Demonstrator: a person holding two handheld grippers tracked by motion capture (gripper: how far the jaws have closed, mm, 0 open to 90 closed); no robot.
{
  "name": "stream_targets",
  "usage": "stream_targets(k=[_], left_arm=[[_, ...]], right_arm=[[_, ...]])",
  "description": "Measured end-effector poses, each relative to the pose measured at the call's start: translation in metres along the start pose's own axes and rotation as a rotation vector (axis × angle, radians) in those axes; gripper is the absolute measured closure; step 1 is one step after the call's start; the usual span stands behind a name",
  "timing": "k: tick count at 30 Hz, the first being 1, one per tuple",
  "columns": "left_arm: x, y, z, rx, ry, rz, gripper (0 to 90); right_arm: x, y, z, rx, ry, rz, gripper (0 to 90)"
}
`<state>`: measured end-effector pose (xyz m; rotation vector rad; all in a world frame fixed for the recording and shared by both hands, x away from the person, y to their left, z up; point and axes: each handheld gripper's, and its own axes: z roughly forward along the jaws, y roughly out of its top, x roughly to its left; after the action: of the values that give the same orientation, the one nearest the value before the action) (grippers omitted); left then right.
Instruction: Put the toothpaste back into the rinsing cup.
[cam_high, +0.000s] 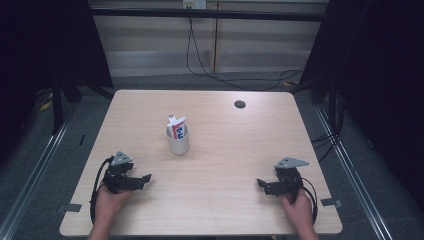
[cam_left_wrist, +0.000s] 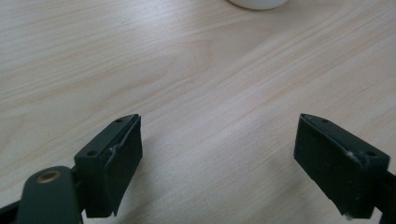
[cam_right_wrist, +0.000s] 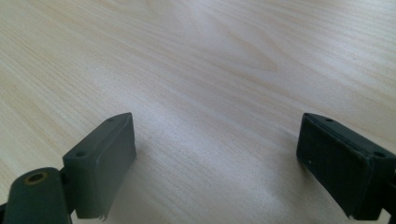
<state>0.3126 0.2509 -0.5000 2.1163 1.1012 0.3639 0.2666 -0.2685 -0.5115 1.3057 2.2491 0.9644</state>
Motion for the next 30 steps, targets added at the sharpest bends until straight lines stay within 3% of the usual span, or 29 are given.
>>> stream_targets(k=[11,22,30], left_arm=[[0.001,-0.007,0.000,-0.006,0.008,-0.005,15.1],[-0.002,-0.011,0.000,-0.008,0.034,0.051,14.2],[-0.002,-0.012,0.001,-0.023,0.039,0.037,10.9]], right_arm=[[0.000,0.000,0.000,0.000,-0.001,0.000,11.3],[0.000,0.000,0.000,0.000,-0.001,0.000,11.3],[0.000,0.000,0.000,-0.001,-0.001,-0.002,11.3]])
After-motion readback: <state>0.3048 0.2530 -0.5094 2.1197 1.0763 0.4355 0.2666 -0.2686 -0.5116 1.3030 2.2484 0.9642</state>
